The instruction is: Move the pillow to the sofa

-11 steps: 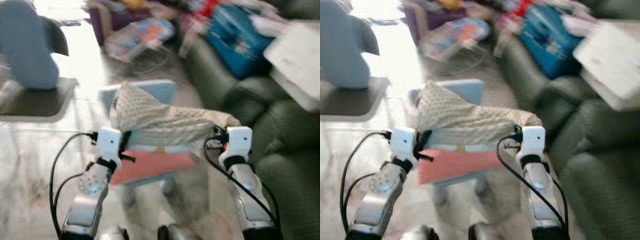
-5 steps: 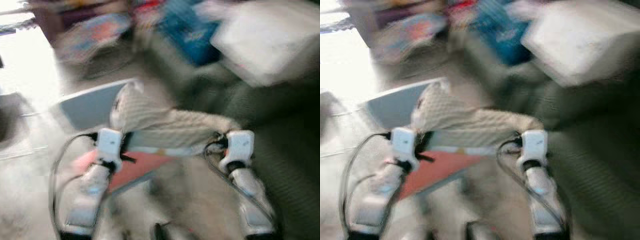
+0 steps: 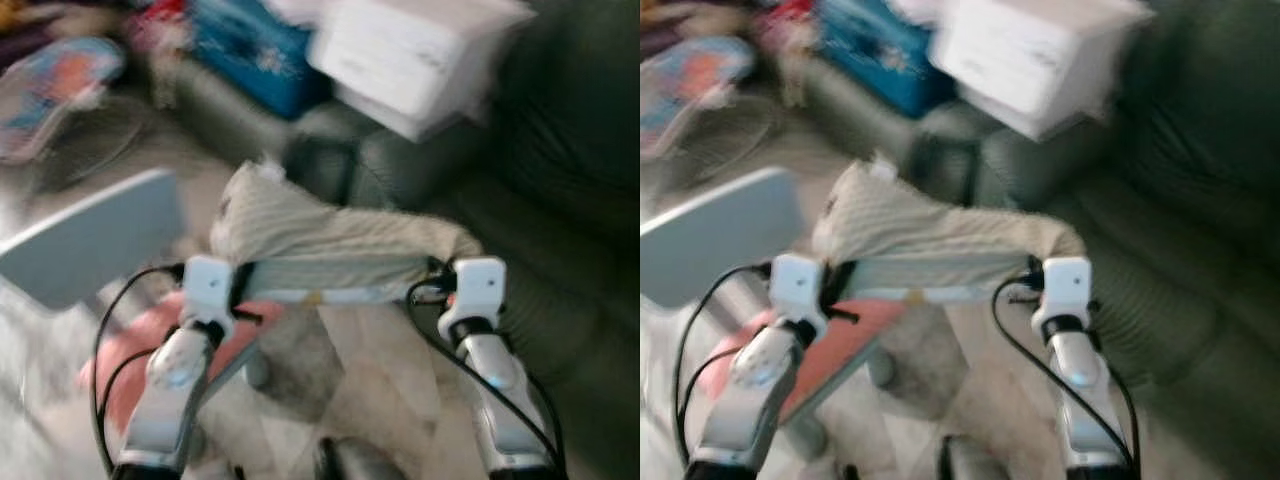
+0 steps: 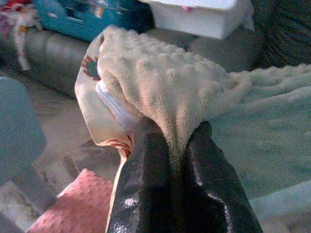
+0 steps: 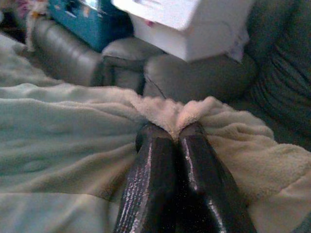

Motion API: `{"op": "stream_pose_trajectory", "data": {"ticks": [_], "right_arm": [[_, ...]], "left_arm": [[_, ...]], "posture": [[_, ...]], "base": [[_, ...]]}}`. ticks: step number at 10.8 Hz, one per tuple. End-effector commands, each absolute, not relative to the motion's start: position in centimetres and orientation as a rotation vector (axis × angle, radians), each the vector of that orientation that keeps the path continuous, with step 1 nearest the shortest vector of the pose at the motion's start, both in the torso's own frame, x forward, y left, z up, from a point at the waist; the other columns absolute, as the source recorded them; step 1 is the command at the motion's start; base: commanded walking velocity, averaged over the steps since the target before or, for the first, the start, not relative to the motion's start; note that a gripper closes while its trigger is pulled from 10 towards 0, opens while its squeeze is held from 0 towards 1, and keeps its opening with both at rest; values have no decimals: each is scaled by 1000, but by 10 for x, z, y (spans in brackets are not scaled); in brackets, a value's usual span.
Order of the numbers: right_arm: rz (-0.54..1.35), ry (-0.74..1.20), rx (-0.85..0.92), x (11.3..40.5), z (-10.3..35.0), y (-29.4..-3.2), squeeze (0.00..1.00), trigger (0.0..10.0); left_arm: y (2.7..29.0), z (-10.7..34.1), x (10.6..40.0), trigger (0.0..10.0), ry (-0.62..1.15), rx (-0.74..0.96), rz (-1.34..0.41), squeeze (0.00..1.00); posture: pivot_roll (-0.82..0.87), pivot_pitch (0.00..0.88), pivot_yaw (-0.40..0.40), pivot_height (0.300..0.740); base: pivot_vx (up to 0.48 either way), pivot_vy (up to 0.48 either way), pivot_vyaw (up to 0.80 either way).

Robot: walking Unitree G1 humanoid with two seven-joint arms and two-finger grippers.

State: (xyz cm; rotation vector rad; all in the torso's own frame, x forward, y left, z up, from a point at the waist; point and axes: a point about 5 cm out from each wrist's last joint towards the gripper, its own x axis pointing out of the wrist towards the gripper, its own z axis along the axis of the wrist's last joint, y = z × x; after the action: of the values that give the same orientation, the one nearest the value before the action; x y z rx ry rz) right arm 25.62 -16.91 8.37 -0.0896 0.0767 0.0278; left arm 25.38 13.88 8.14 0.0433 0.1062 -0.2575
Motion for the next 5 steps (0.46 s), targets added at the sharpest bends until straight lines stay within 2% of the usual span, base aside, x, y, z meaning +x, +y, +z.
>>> {"op": "stream_pose_trajectory", "data": {"ticks": [1, 5], "right_arm": [[-10, 66, -102, 252, 87, -178, 0, 10000], [-16, 84, -98, 250, 84, -178, 0, 10000]], "left_arm": [[130, 86, 251, 10000, 86, 26, -281, 0], [132, 86, 253, 10000, 89, 27, -284, 0]], "posture": [[-55, 98, -50, 740], [-53, 97, -54, 740]], "base": [[0, 0, -800], [0, 0, -800]]}}
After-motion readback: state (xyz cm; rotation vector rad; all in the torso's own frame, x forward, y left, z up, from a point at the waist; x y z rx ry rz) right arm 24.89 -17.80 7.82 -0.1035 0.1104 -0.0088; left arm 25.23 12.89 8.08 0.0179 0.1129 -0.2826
